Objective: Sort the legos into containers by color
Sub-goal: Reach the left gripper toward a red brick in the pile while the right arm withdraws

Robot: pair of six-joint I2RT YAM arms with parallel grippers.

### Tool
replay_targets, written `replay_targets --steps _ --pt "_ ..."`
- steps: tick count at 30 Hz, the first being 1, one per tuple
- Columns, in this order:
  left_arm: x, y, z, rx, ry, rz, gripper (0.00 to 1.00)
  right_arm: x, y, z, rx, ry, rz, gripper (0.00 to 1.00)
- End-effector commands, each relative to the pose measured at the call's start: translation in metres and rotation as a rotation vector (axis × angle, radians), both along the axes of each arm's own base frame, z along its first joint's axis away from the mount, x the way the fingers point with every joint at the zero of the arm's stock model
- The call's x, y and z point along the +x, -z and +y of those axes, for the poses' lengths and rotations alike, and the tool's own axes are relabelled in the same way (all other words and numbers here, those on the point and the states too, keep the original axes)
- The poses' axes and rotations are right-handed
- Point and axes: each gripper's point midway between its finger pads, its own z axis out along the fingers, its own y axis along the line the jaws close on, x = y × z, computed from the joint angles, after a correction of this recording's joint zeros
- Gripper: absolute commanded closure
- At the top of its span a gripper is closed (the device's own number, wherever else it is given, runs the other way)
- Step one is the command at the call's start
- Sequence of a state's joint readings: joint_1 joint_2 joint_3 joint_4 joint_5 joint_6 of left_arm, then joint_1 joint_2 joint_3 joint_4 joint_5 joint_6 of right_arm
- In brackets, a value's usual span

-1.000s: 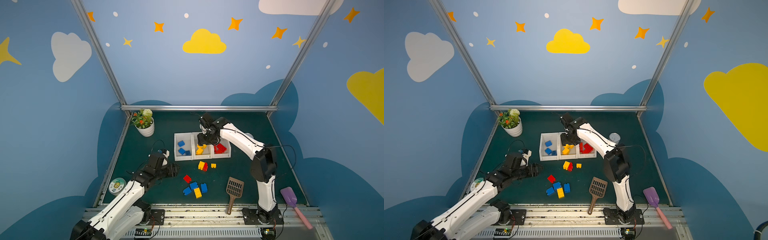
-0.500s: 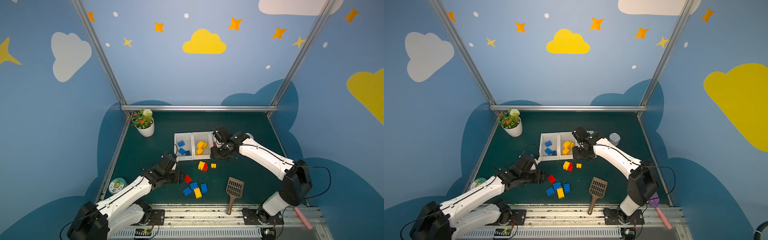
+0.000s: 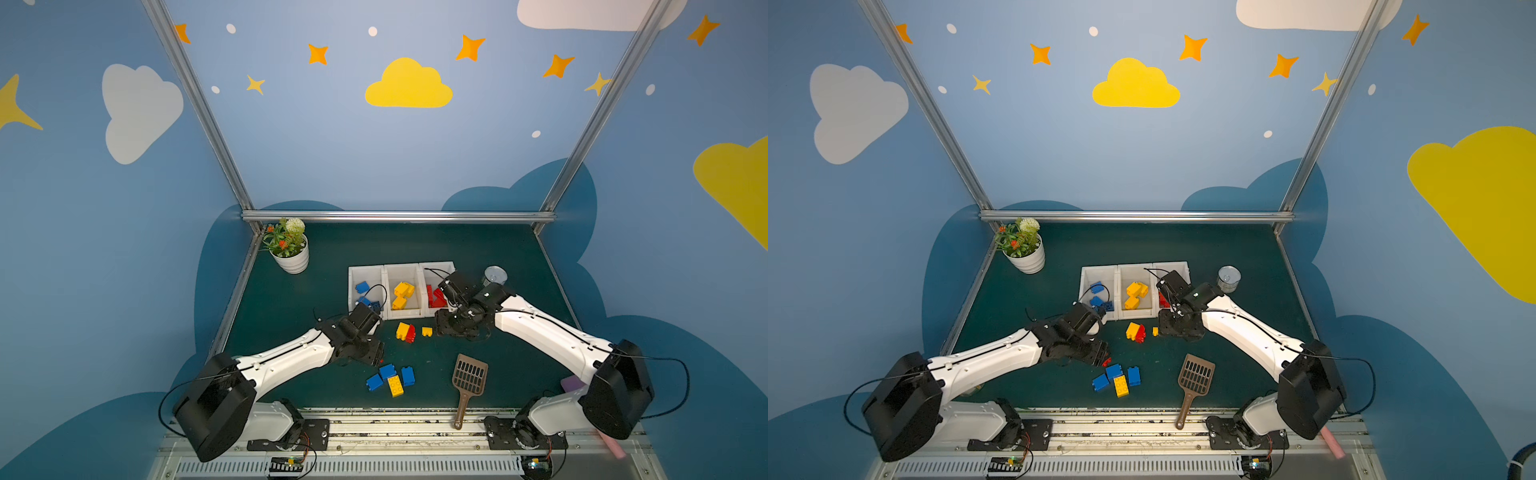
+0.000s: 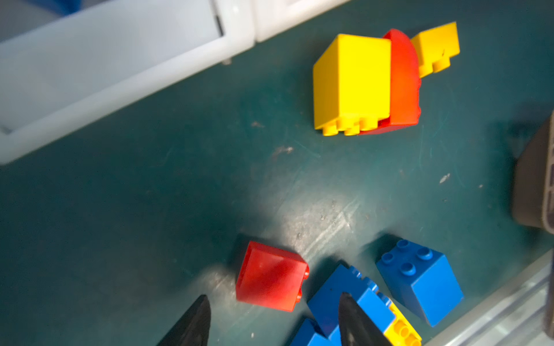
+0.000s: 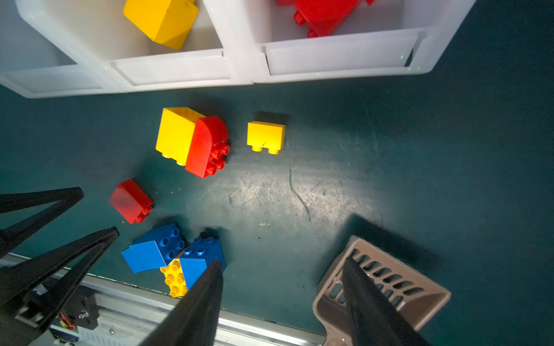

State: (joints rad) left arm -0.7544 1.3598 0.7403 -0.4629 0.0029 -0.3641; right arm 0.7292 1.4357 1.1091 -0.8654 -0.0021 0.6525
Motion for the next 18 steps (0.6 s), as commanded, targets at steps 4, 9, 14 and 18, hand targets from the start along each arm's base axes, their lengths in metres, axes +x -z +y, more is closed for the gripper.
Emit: replay_targets --steps 4,9,14,18 --pt "-0.001 0.010 -0.002 0.138 0.121 0.026 0.33 0.001 -0.006 -0.002 0.013 0.021 -0.024 0.36" --pt "0.001 0.020 -0.002 0.226 0.138 0.064 0.35 -0.001 -0.003 -0.003 0.009 0.024 -0.016 0.36" --pt "0.001 0.027 -0.003 0.267 0.148 0.085 0.36 -0.002 -0.001 -0.003 0.013 0.026 -0.010 0.36" --pt "0.000 0.031 -0.001 0.287 0.139 0.097 0.37 -0.003 0.002 -0.003 0.013 0.027 -0.006 0.36"
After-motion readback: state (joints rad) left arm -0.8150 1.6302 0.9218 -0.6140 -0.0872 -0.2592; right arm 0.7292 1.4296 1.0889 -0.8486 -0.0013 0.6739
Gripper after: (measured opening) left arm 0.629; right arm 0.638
